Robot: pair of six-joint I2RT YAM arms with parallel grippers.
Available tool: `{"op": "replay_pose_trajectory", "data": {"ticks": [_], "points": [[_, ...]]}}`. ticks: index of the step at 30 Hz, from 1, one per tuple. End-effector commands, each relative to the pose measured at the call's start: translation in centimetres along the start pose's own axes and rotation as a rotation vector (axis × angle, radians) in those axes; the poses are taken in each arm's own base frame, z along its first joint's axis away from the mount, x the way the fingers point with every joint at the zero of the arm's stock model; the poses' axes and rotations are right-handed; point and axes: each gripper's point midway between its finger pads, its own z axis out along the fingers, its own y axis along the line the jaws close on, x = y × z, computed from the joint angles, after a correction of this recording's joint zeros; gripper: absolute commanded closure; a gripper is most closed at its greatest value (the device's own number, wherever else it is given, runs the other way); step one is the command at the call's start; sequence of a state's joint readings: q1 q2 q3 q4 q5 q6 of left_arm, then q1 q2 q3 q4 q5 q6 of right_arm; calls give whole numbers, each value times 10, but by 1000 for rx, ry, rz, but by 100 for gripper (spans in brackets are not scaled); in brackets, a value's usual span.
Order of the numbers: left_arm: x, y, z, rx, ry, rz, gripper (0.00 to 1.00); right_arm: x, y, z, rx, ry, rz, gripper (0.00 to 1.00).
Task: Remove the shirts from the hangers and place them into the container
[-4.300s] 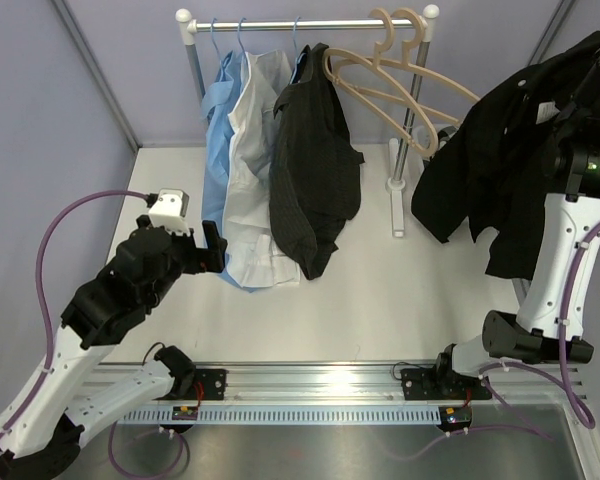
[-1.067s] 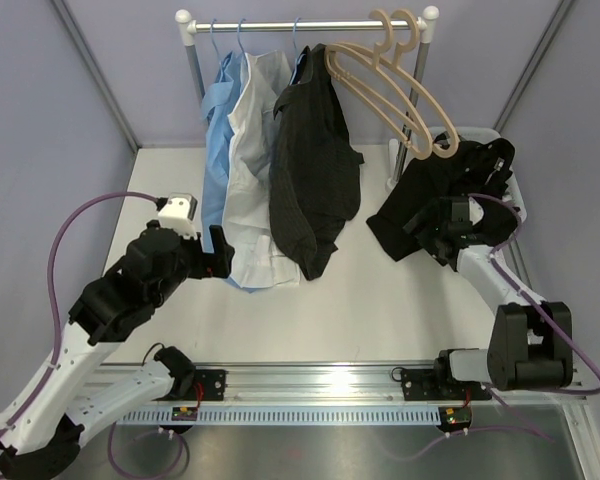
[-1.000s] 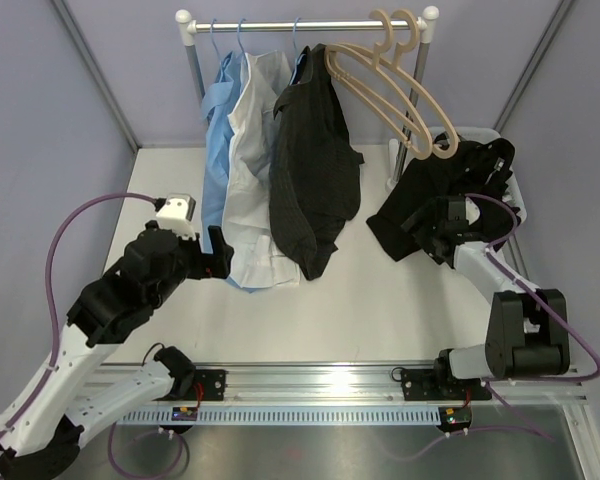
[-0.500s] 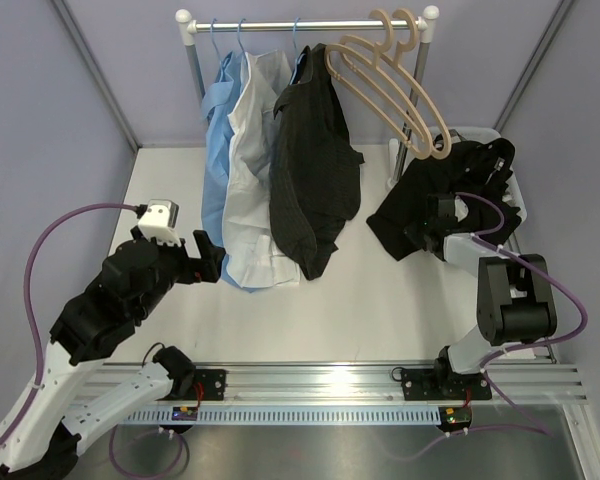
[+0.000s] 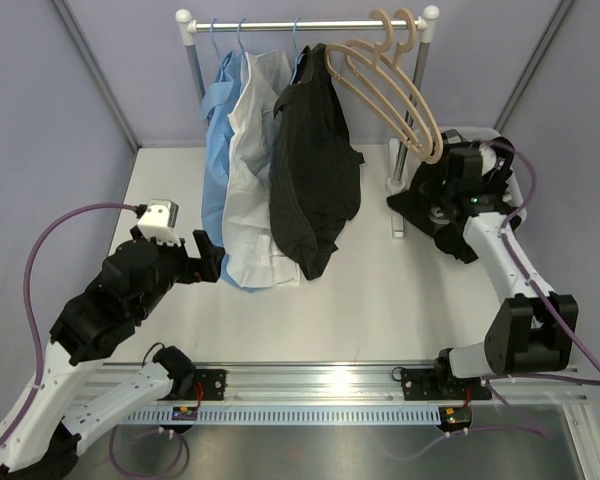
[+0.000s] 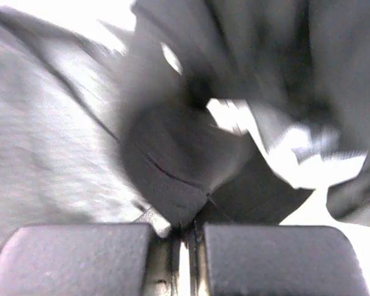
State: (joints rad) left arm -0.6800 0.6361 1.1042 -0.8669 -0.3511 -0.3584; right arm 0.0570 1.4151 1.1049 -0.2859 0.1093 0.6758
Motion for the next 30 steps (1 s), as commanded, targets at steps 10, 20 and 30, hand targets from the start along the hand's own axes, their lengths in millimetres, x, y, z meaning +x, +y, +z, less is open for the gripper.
{"op": "replay_pose_trajectory", "data": {"ticks": [10, 20, 30], "points": [[-16, 5, -8, -12, -72, 3, 1, -204, -36, -43, 152, -392, 18, 100], [-13, 12, -11, -41, -62, -5, 1, -186, -113, 49, 397, -209, 59, 100], [-11, 20, -20, -80, -46, -24, 1, -87, -209, 122, 633, 117, -4, 100]]}}
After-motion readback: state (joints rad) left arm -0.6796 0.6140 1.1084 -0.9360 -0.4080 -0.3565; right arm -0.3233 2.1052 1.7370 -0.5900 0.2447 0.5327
